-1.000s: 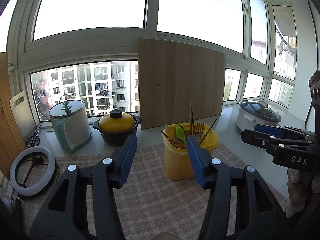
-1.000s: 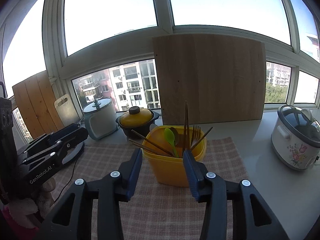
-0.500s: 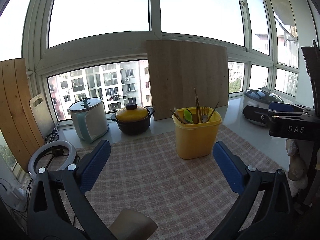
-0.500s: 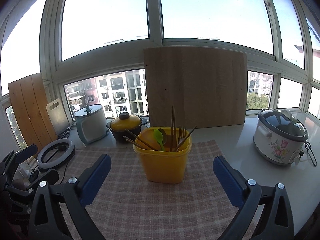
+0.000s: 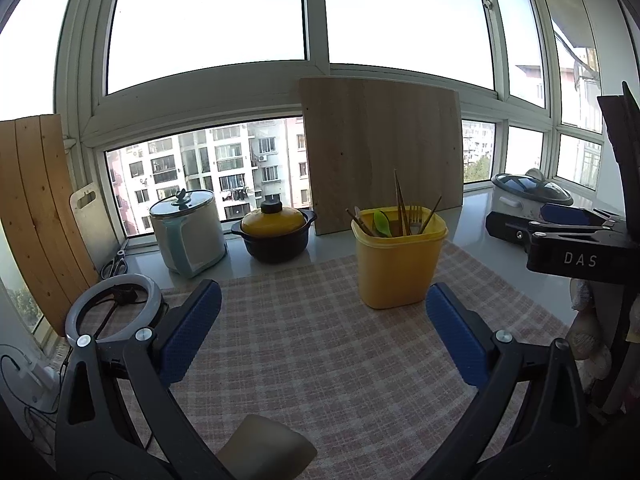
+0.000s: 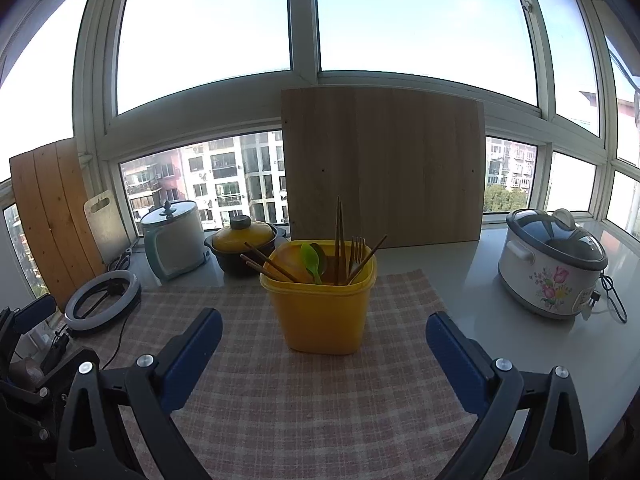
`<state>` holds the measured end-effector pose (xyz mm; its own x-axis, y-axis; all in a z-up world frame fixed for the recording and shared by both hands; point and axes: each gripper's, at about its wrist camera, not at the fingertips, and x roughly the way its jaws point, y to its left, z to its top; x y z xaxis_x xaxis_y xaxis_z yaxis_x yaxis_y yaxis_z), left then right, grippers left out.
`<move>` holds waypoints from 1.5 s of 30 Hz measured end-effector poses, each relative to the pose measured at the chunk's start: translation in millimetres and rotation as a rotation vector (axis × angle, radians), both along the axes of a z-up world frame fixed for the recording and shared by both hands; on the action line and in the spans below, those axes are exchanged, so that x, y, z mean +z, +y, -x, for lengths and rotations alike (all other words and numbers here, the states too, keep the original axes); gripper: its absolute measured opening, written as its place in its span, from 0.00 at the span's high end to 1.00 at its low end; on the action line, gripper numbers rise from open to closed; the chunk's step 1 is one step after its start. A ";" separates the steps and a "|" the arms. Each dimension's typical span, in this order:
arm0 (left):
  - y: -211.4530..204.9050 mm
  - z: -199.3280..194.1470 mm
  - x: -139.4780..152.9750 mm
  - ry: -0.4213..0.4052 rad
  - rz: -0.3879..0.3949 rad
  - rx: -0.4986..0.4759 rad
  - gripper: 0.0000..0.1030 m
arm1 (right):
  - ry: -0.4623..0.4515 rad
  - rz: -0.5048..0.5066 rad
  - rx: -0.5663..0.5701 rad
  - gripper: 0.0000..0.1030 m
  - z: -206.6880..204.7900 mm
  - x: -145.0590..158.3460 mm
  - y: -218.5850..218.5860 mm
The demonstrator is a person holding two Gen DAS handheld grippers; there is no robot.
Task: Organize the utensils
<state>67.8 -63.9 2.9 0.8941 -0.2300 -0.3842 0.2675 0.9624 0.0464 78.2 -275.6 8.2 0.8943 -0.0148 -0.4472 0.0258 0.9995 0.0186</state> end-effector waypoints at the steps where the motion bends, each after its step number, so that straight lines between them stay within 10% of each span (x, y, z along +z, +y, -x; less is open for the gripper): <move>1: 0.4 0.2 0.2 -0.001 0.002 0.001 0.00 | -0.001 0.001 -0.001 0.00 0.0 0.3 0.0; 45: 0.1 1.5 -4.7 0.014 -0.010 0.005 0.00 | 0.023 0.008 -0.004 0.00 -4.6 -10.8 3.3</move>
